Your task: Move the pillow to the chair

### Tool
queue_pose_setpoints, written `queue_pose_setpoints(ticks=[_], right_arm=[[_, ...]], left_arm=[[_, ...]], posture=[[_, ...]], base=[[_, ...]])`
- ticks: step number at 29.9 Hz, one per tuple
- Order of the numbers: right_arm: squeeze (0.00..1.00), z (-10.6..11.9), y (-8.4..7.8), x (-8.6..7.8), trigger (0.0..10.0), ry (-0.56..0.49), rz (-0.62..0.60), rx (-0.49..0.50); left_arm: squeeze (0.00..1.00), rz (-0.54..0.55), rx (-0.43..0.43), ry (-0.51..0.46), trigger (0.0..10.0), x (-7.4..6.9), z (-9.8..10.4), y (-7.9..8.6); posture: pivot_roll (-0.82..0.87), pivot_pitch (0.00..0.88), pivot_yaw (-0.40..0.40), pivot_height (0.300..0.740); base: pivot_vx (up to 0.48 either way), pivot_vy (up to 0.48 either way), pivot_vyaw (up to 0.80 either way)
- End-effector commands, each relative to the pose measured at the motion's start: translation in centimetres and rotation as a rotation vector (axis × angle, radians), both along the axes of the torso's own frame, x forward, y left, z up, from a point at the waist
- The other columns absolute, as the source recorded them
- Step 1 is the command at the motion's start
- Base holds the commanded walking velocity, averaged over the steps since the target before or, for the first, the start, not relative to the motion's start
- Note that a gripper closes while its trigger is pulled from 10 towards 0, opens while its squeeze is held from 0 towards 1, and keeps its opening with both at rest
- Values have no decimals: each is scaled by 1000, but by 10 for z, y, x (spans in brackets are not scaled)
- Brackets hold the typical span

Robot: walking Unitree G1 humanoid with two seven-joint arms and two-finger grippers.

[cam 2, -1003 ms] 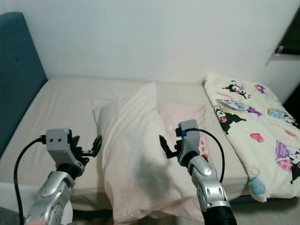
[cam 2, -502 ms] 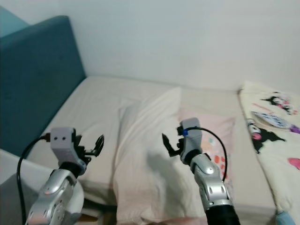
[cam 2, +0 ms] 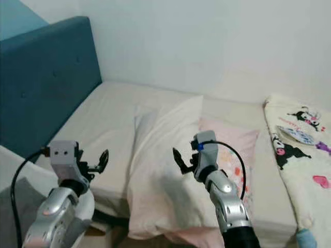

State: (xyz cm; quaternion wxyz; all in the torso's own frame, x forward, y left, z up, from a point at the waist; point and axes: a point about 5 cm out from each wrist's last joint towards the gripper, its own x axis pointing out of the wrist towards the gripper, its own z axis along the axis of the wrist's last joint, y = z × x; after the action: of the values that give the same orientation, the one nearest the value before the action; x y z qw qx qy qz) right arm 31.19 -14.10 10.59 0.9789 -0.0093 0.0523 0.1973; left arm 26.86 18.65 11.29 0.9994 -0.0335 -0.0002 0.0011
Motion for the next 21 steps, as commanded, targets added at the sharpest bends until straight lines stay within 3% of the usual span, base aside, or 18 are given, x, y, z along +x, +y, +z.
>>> queue_pose_setpoints(ticks=[1,5,21], right_arm=[[0,-2,-5,0,10000,19,-10,-21],[0,-2,-5,0,10000,20,-12,-18],[0,-3,-7,1,10000,39,-15,-13]], left_arm=[[0,-3,-26,18,10000,0,-5,-4],[0,-1,-32,16,10000,0,-5,-3],[0,-7,-35,18,10000,0,-5,-4]], posture=[[-10,0,-95,740],[-12,0,-94,740],[-13,0,-100,740]], base=[[0,0,706],[0,0,708],[0,0,0]])
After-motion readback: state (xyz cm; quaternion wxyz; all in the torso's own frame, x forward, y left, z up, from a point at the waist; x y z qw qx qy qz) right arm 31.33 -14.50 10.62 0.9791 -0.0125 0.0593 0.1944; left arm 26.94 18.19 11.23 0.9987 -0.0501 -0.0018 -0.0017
